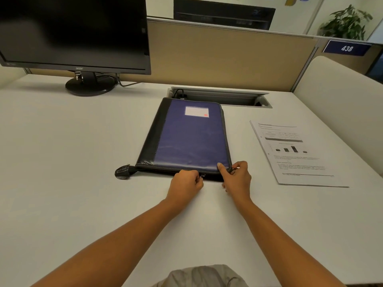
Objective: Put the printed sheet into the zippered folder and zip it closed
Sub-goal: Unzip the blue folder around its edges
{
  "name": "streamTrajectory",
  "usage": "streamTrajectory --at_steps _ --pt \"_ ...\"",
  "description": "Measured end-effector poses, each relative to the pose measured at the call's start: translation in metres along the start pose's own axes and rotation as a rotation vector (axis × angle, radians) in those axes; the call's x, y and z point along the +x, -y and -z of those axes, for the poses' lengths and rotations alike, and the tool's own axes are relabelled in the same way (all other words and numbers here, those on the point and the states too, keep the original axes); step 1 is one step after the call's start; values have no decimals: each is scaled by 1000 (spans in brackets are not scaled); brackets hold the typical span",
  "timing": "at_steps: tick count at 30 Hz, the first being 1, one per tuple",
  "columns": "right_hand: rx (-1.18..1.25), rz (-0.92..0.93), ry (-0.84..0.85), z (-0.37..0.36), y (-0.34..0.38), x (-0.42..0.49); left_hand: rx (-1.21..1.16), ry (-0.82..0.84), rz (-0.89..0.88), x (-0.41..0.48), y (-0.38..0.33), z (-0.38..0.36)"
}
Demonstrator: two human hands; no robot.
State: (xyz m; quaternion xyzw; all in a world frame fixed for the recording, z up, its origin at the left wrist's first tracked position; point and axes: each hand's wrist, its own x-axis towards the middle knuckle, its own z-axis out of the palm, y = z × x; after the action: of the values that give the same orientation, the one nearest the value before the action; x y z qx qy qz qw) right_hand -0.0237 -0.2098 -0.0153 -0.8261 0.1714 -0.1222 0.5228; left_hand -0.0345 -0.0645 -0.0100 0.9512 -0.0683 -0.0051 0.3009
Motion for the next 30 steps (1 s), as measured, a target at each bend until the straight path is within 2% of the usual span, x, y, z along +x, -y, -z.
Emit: streamTrajectory --at_steps 9,22,30 --pt "103 -15 -34 -2 -7 9 42 -33 3 0 12 8" --pt "132 27 -58 -3 -8 9 -8 -240 258 -20 76 54" --pt "147 32 -60 -2 -7 7 2 -290 285 -29 88 57"
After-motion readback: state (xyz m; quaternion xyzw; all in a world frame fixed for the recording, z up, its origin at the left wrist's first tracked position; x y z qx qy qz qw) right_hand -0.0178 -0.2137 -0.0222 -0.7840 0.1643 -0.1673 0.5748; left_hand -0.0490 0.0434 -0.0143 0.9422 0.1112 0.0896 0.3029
